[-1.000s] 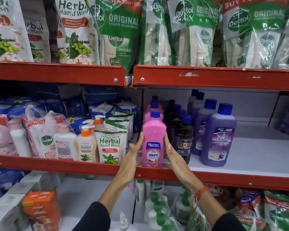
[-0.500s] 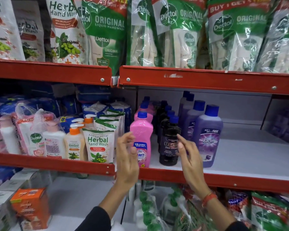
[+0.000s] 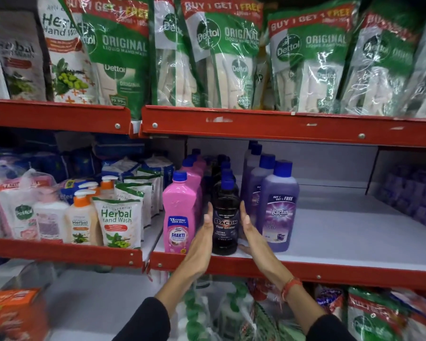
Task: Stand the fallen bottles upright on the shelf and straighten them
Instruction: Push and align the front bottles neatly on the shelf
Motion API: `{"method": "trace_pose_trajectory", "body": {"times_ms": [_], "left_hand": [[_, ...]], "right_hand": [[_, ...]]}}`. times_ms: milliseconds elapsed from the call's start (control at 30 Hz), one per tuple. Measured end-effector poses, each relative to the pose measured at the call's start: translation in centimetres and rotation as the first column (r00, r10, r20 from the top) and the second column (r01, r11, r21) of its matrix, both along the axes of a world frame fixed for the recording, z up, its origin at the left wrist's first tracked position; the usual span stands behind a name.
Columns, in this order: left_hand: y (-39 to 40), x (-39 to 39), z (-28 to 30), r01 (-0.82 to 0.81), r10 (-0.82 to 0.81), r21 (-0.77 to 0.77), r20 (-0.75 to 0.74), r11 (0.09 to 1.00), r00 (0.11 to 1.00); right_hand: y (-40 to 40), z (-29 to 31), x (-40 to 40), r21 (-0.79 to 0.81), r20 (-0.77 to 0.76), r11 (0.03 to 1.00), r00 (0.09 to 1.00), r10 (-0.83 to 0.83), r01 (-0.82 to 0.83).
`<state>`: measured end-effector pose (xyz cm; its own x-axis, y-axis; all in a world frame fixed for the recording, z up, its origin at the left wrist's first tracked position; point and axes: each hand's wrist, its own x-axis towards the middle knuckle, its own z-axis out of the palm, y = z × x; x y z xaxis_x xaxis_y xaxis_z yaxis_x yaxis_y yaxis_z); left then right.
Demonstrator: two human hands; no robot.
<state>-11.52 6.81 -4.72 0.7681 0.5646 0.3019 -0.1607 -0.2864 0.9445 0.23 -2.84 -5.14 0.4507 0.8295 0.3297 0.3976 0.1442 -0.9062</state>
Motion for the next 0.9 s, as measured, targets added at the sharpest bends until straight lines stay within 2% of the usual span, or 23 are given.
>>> {"method": "trace_pose_trajectory", "body": {"times_ms": [67,300,467,567,667,733,833,900], "left_hand": [[0.0,-0.7,-0.4,-0.008,0.009,0.012,-0.016,1.000,1.000],[-0.6,-2.5,-0.4,-0.019,0.019,0.016,-0.021,1.000,1.000],[-1.4,-3.3,0.0,-0.029,0.029,-0.003,-0.008,1.000,1.000],[-1.6,-3.6,-0.8,-0.129,0.128,0.054,0.024,0.990,0.991],[-2.1,-3.3,-1.9,-0.399,0.351,0.195,0.239,0.896,0.905],[-2.9,-2.5,-1.7,-0.485,0.387,0.262,0.348,0.834,0.854],[-5.0,0.1,-0.8,-0.369,0.279,0.391,0.270,0.843,0.922],[-6.6,2.5,-0.5,-0.215,0.173,0.365,0.143,0.906,0.974]], "right_hand": [[-0.6,-0.6,0.1,-0.019,0.057,1.000,0.998,-0.018,0.019],[-2.0,-0.8,-0.1,-0.063,0.105,0.997,0.994,-0.028,0.034],[-2.4,-1.1,-0.1,-0.035,0.073,0.999,0.997,-0.006,0.009],[-2.8,-1.0,-0.1,-0.016,0.089,0.999,0.995,-0.033,0.034],[-4.1,-1.1,0.7,0.125,0.087,0.972,0.974,-0.211,0.199],[-5.4,-1.1,1.7,0.277,0.067,0.887,0.913,-0.402,0.370],[-6.7,-0.9,3.9,0.387,0.003,0.745,0.808,-0.590,0.543],[-7.0,-0.5,5.8,0.350,-0.031,0.752,0.809,-0.587,0.559]]}}
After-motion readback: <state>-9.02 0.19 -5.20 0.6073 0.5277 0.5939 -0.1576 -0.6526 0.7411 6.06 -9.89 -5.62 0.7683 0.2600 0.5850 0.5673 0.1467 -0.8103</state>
